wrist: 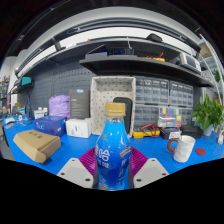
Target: Pour water
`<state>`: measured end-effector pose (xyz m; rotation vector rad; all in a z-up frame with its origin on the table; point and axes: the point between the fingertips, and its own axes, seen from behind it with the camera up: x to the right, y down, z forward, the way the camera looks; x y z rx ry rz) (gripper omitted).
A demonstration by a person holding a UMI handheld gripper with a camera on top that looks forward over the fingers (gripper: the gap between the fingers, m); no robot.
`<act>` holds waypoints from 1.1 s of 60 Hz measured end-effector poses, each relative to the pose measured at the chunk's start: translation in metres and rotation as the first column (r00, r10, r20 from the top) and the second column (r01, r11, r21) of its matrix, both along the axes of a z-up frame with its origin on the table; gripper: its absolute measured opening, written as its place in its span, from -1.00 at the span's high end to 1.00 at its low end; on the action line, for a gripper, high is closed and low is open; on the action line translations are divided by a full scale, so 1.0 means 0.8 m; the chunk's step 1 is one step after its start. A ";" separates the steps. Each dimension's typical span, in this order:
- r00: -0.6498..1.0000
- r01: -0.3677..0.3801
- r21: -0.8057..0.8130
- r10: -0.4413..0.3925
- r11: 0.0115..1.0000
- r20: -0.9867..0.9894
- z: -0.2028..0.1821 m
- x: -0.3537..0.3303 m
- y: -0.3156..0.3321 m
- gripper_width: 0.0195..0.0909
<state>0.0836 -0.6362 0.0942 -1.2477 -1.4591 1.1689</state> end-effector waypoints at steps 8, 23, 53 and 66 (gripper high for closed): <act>0.999 0.013 -0.055 -0.011 0.998 0.037 -0.001 -0.002 0.006 0.41; 0.988 0.141 -0.416 -0.099 0.898 0.119 0.045 -0.044 0.083 0.41; 0.907 0.413 -0.909 0.068 0.058 0.416 0.049 -0.110 0.195 0.41; 0.879 0.476 -0.860 0.132 -0.183 0.458 0.035 -0.110 0.205 0.41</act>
